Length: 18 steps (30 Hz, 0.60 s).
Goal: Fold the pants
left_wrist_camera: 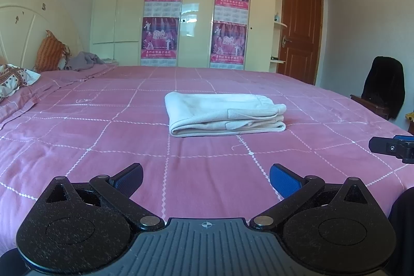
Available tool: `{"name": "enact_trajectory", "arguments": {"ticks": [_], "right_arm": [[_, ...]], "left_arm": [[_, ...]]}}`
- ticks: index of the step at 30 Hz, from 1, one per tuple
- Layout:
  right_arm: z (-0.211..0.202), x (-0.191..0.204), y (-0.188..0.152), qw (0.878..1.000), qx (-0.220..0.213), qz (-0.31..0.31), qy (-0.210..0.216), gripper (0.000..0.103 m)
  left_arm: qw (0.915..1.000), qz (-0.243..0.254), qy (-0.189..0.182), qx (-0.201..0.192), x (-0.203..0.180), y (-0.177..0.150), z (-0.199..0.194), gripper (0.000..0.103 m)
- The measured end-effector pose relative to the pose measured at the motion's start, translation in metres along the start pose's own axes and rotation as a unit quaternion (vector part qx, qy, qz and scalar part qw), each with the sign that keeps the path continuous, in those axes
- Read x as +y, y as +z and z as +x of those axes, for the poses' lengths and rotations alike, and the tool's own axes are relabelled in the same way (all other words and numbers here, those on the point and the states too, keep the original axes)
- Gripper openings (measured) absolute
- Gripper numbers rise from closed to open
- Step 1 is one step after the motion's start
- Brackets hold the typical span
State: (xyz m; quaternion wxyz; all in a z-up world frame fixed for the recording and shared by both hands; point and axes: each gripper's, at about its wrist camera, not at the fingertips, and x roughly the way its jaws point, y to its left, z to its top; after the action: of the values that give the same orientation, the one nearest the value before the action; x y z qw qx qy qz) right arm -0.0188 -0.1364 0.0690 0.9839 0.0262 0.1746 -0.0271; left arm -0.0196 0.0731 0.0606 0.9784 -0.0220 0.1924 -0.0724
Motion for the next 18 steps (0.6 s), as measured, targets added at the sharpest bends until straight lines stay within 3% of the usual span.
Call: {"name": "enact_trajectory", "arguments": {"ticks": [18], "right_arm": [[0.0004,0.0015,-0.0007,1.000,0.000,0.001,-0.001,0.103]], "left_arm": [[1.0000,0.004,-0.002,0.000,-0.0005,0.0002,-0.0016,0.103]]}}
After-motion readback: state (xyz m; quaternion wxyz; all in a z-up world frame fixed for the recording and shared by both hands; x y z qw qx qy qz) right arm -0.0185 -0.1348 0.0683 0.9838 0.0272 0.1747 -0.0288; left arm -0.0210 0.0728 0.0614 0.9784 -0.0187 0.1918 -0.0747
